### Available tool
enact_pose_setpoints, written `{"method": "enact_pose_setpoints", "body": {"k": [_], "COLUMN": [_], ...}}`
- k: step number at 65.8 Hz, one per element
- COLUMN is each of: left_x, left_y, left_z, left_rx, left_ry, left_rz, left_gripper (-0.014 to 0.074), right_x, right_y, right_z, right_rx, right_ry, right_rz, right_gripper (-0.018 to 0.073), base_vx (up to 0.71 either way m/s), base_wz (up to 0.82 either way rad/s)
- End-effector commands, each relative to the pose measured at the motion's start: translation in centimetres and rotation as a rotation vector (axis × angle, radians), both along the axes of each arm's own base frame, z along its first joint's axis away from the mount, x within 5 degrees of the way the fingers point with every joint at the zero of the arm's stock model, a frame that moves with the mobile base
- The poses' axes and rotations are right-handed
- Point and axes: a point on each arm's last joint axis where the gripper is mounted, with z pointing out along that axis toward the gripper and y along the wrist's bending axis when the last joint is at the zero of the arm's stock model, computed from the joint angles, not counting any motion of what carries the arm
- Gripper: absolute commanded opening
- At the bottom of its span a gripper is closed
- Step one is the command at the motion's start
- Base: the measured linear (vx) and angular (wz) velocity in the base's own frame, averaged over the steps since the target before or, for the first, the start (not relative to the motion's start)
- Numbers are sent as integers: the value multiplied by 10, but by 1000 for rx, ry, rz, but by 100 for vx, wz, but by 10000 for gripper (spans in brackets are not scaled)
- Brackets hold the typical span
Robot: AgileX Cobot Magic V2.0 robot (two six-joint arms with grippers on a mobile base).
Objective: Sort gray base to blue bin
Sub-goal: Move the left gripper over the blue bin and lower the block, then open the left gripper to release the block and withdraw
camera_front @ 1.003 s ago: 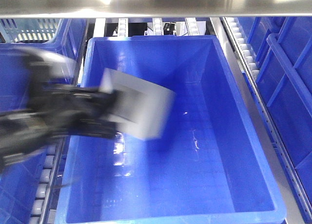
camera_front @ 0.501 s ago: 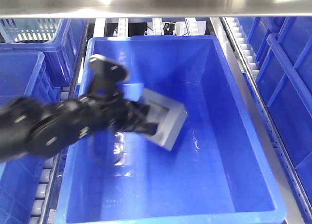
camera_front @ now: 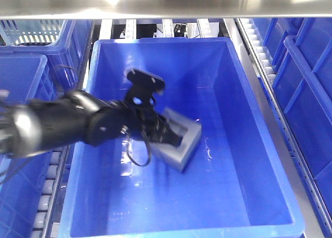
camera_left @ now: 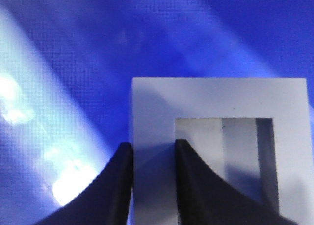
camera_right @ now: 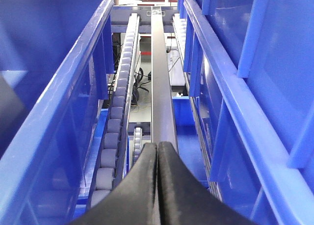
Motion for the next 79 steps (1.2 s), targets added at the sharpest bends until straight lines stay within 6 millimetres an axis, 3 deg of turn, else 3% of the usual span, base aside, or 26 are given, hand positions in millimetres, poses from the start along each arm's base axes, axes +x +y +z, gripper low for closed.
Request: {"method": "enact_pose_setpoints", "body": {"k": [1,11,29,49,62,79], "left_x": [4,5,4,-8,-27,-71], "left_y": [-5,-6,-5,4,19,52], "left_z": [27,20,24,47,57,69], "left_rx": [-85,-69,-79,-75,-105,-169], "left_ry": [-100,-77,-79,-75,-119,-201], "left_rz": [-1,0,4,5,1,-1], "left_gripper": [142,213,365,378,378,378], "right_x": [0,0,0,0,0,0], "right_y": [0,0,0,0,0,0], "right_z": [2,2,2,2,2,2], "right_rx": [-11,-11,-11,-11,-11,-11], "right_ry": [-71,-71,-71,-71,-71,-71], "right_rz": [0,0,0,0,0,0], "right_gripper": [-9,-9,-9,-9,-9,-9], "base_vx": [0,0,0,0,0,0], "base_wz": [0,0,0,0,0,0]}}
